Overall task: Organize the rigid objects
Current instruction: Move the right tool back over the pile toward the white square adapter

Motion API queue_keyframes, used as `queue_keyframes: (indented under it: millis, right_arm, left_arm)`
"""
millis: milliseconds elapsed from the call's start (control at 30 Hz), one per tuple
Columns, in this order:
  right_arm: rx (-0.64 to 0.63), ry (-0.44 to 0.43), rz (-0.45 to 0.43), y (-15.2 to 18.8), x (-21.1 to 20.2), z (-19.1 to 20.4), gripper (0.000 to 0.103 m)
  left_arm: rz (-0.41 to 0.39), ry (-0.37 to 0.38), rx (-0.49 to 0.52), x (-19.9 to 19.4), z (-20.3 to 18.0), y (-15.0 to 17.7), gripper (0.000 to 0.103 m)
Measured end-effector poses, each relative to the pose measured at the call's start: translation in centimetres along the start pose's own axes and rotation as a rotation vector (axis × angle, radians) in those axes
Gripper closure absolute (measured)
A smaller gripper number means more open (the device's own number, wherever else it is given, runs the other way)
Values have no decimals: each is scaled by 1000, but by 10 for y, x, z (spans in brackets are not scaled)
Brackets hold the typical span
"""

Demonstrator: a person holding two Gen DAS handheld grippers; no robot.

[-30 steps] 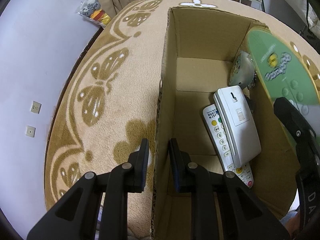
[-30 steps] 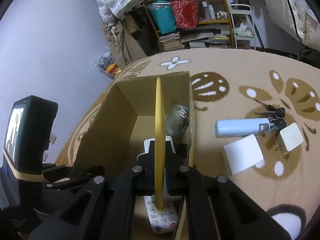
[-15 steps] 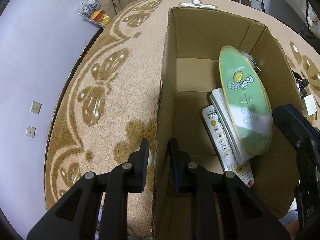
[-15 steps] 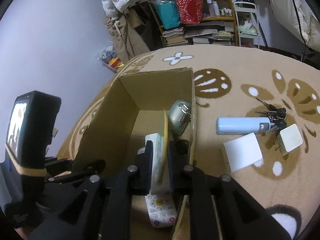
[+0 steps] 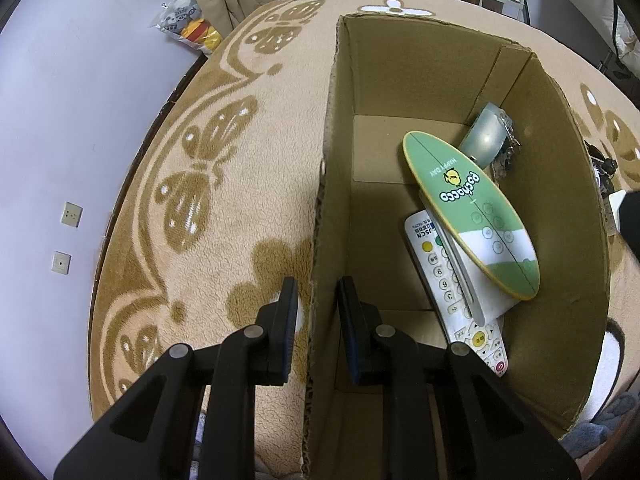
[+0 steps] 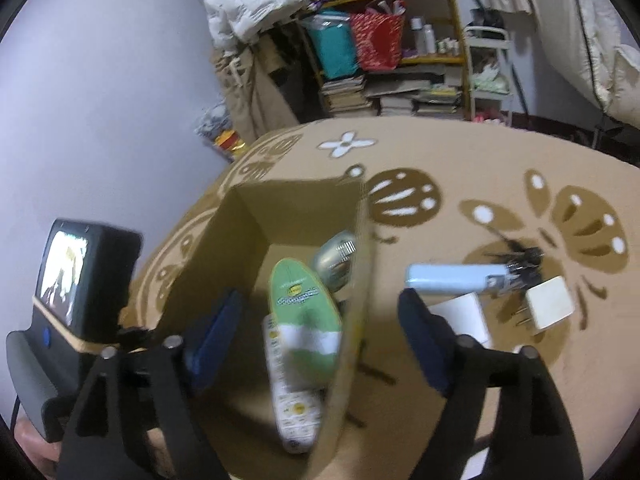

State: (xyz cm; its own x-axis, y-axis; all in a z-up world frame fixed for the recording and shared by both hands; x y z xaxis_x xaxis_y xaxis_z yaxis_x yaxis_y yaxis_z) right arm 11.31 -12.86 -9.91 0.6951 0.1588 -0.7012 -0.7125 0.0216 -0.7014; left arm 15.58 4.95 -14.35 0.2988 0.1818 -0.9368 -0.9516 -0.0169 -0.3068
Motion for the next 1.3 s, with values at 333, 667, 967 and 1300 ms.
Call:
queue_keyframes:
  millis: [333, 667, 967, 1300]
  right_arm:
    - [64, 96, -4, 3, 5, -68, 9]
    - [136, 153, 55, 19, 22, -134, 9]
    - [187, 204, 92, 38, 36, -162, 9]
    - [221, 269, 155, 58, 52, -183, 33]
  left_arm:
    - [0, -1, 0, 0, 0, 0, 82]
    - [-2, 0, 0, 0, 1, 0, 82]
    - [-2, -1, 0, 0, 1, 0, 82]
    - [-4, -3, 1, 1, 1, 0, 82]
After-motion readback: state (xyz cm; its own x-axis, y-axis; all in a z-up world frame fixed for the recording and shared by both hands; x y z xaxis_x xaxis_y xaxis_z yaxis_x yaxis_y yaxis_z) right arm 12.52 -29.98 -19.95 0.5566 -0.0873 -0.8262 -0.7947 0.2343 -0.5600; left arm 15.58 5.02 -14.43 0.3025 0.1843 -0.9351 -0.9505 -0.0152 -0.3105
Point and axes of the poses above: each gripper's, at about its wrist camera, not at the fingertips, and x roughly the way its jaws point, z to its left, y to its underside, the point moved 3 cm from there along x, roughly the way its jaws point, and after that the axes turned 13 degrees about -x, right-handed, at the moved point
